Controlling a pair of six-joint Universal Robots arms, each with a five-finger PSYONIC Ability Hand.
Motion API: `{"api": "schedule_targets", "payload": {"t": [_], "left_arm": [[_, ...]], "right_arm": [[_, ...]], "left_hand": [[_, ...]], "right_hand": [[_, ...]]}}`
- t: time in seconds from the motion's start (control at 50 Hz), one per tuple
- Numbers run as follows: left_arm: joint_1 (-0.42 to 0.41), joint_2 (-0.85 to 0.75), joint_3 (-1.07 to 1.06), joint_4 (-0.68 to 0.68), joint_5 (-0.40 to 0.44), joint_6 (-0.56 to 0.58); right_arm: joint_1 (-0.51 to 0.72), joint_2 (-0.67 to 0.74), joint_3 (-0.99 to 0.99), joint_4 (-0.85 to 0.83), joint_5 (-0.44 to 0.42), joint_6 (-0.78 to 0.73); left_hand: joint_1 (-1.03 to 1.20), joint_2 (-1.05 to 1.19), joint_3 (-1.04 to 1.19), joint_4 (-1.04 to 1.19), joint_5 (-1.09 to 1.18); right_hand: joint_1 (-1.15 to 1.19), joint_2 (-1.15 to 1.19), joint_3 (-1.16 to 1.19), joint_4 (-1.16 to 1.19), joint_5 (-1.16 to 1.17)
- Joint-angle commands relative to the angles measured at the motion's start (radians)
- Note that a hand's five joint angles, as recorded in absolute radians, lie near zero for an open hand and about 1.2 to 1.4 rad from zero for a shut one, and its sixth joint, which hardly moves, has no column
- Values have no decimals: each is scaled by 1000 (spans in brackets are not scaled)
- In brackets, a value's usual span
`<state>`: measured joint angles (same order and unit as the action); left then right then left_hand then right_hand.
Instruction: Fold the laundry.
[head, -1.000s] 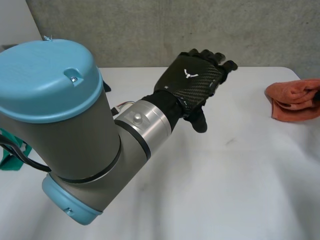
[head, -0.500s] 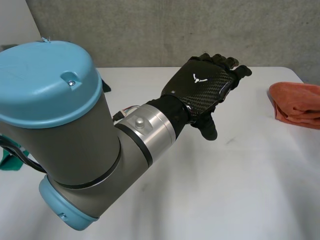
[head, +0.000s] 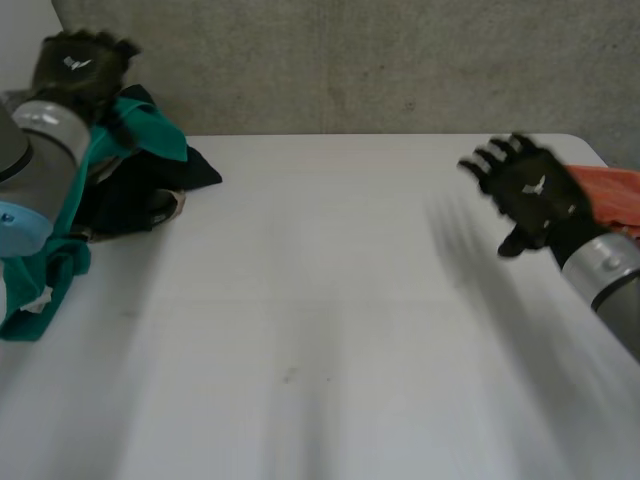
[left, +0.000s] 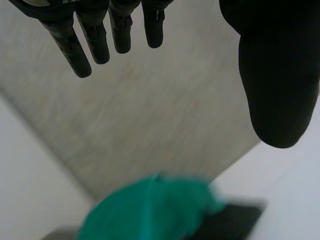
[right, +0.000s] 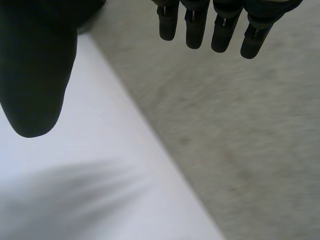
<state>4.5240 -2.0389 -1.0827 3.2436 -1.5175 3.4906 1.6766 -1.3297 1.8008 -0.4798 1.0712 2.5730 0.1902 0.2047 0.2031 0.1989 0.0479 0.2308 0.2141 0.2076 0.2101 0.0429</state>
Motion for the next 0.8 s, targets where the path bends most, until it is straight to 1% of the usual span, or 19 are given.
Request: {"api": "schedule_targets", "payload": {"t": [0.02, 0.1, 0.14, 0.16, 0.18, 0.24, 0.26, 0.38, 0.4, 0.46, 0.48, 0.52, 0.54, 0.58, 0.6, 0.66, 0.68, 0.74, 0.8], "left_arm": [[158, -288, 161, 134, -4, 245], [204, -392, 242, 179, 2, 242], [214, -446, 291, 177, 5, 242], [214, -461, 309, 174, 7, 239], [214, -478, 328, 174, 7, 237], [213, -485, 342, 176, 0, 228], [208, -483, 340, 179, -1, 208], [170, -407, 307, 169, 0, 130], [155, -344, 278, 168, 5, 98], [138, -244, 230, 168, 10, 32], [126, -174, 202, 168, 13, -28], [110, -121, 184, 168, 23, -80], [81, -54, 164, 163, 49, -153], [55, 3, 144, 153, 74, -218], [26, 56, 121, 136, 106, -290], [-14, 126, 86, 107, 169, -407], [-37, 158, 64, 93, 209, -473], [-100, 206, 21, 76, 281, -592], [-160, 212, -16, 76, 318, -649]], "right_arm": [[41, 9, 44, 220, 4, -111], [40, 9, 71, 225, 4, -111], [38, 9, 80, 225, 3, -111], [37, 9, 83, 224, 3, -111], [34, 9, 91, 224, 3, -111], [34, 9, 98, 224, 3, -111], [34, 9, 98, 222, 3, -111], [34, 6, 100, 222, 4, -109], [34, 6, 100, 221, 4, -109], [31, 1, 92, 221, 4, -108], [29, 0, 92, 221, 4, -108], [23, -3, 88, 219, 12, -106], [22, -5, 88, 216, 15, -106], [18, -12, 88, 207, 29, -105], [18, -17, 88, 204, 33, -105], [15, -25, 88, 199, 49, -103], [12, -26, 88, 198, 53, -103], [0, -34, 86, 194, 70, -102], [-8, -52, 84, 184, 90, -88]], "left_hand": [[32, 18, 19, 23, 0], [53, 38, 40, 44, 20], [240, 225, 227, 231, 207], [357, 342, 344, 348, 325], [611, 596, 598, 602, 579], [1123, 1108, 1110, 1114, 1090], [1205, 1191, 1192, 1197, 1173], [1206, 1192, 1193, 1197, 1174], [1206, 1192, 1193, 1197, 1174], [1206, 1192, 1193, 1197, 1174], [1206, 1192, 1193, 1197, 1174], [1206, 1192, 1193, 1197, 1174], [1206, 1192, 1193, 1197, 1174], [1206, 1192, 1193, 1197, 1174], [1206, 1192, 1193, 1197, 1174], [1206, 1192, 1193, 1197, 1174], [1206, 1192, 1193, 1197, 1174], [1206, 1192, 1193, 1197, 1174], [1206, 1192, 1193, 1197, 1174]], "right_hand": [[-56, -40, -33, -36, -43], [-56, -40, -33, -36, -43], [-56, -40, -33, -36, -43], [-56, -40, -33, -36, -43], [-56, -40, -33, -36, -43], [-56, -40, -33, -36, -43], [-56, -40, -33, -36, -43], [-56, -40, -33, -36, -43], [-56, -40, -33, -36, -43], [-56, -40, -33, -36, -43], [-56, -40, -33, -36, -43], [-56, -40, -33, -36, -43], [-56, -40, -33, -36, -43], [-56, -40, -33, -36, -43], [-56, -40, -33, -36, -43], [-56, -40, -33, -36, -43], [-56, -40, -33, -36, -43], [-56, -40, -33, -36, -43], [-56, -40, -33, -36, -43]]}}
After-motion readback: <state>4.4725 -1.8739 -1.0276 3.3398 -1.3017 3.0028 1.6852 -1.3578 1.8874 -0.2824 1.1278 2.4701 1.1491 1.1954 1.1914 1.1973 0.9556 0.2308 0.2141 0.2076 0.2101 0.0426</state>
